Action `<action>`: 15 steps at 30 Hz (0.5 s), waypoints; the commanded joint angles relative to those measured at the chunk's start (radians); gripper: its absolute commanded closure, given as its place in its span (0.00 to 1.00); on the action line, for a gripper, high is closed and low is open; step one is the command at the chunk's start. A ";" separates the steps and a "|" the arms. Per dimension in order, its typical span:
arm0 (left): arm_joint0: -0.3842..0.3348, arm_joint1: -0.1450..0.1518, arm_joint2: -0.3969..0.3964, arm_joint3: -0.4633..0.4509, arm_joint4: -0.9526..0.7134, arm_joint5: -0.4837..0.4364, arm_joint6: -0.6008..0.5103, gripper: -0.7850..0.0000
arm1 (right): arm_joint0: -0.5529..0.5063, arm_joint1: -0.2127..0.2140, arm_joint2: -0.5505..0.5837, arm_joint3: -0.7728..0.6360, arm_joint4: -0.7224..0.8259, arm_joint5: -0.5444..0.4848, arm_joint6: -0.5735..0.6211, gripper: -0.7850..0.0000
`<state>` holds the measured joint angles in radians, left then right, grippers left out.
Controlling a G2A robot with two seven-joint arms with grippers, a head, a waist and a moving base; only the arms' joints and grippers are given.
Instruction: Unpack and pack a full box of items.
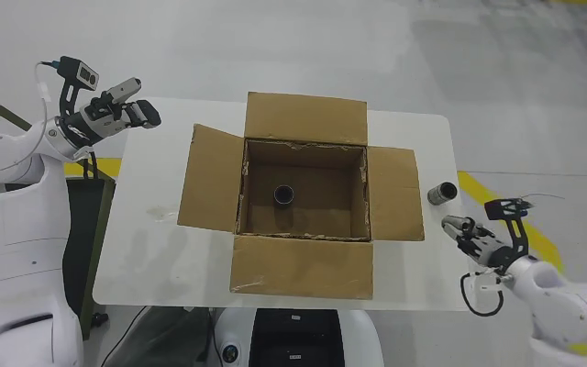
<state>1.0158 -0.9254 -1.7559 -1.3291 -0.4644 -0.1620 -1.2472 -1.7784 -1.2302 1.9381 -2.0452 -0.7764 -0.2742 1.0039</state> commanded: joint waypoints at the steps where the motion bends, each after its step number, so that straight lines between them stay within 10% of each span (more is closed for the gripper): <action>1: 0.000 0.000 0.000 0.000 0.000 0.000 0.000 0.00 | 0.027 0.003 -0.026 0.038 -0.005 0.003 0.025 1.00; 15: 0.000 0.000 0.000 0.000 0.000 0.000 0.000 0.00 | 0.259 0.030 -0.134 0.287 -0.029 0.088 0.168 1.00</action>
<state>1.0158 -0.9254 -1.7559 -1.3291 -0.4644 -0.1620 -1.2472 -1.5334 -1.2016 1.8097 -1.7747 -0.8029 -0.1935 1.1658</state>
